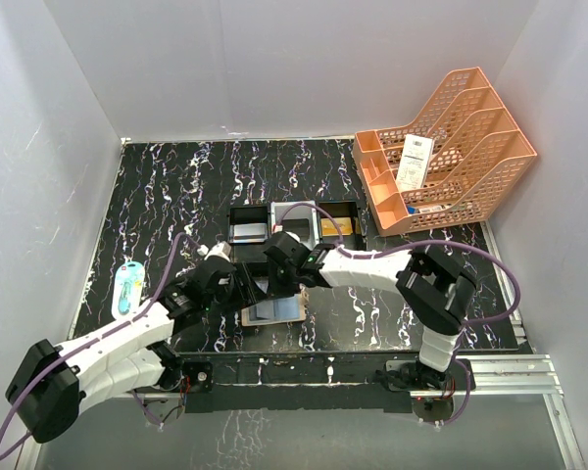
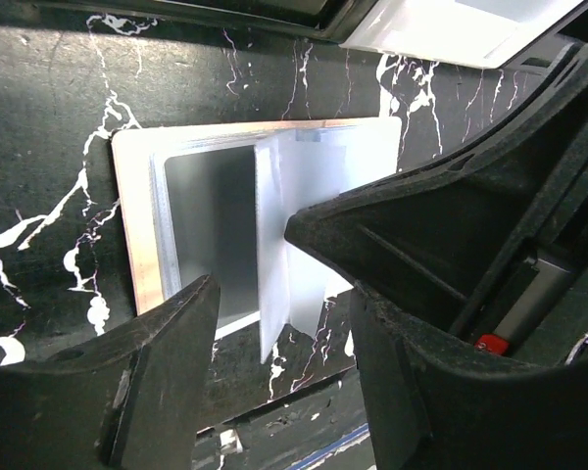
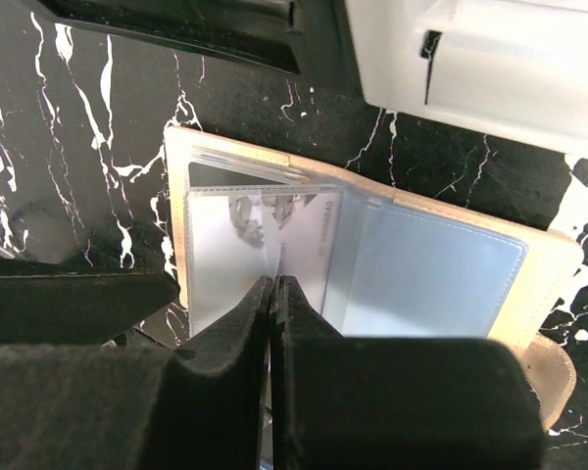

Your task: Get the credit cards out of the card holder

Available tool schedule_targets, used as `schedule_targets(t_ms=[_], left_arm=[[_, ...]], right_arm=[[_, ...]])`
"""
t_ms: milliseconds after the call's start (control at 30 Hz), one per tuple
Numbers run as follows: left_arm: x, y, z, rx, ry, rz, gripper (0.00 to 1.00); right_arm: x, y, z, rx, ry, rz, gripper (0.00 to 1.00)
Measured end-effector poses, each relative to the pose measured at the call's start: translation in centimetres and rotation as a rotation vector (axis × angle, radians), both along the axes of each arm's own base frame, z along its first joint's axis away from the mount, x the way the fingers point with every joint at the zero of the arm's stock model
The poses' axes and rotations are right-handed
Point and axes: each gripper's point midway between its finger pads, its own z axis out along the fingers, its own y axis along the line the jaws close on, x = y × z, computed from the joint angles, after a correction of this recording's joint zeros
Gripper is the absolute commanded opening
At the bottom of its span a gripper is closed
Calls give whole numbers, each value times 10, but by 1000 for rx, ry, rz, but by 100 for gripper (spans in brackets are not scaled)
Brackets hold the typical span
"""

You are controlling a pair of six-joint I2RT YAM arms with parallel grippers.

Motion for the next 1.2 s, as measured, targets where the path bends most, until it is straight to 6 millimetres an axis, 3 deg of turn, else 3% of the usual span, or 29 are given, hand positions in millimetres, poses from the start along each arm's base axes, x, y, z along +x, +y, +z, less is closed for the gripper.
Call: schedule_targets(t_ms=[400, 800, 1033, 1200], left_arm=[[0, -19, -10, -65, 30, -45, 32], [0, -34, -12, -125, 45, -76, 35], [-3, -35, -15, -125, 62, -88, 37], [-4, -34, -15, -115, 65, -94, 39]], right_arm=[[0, -9, 7, 92, 28, -17, 3], [8, -26, 23, 129, 11, -57, 33], [21, -39, 56, 164, -66, -100, 47], [24, -61, 72, 185, -127, -149, 61]])
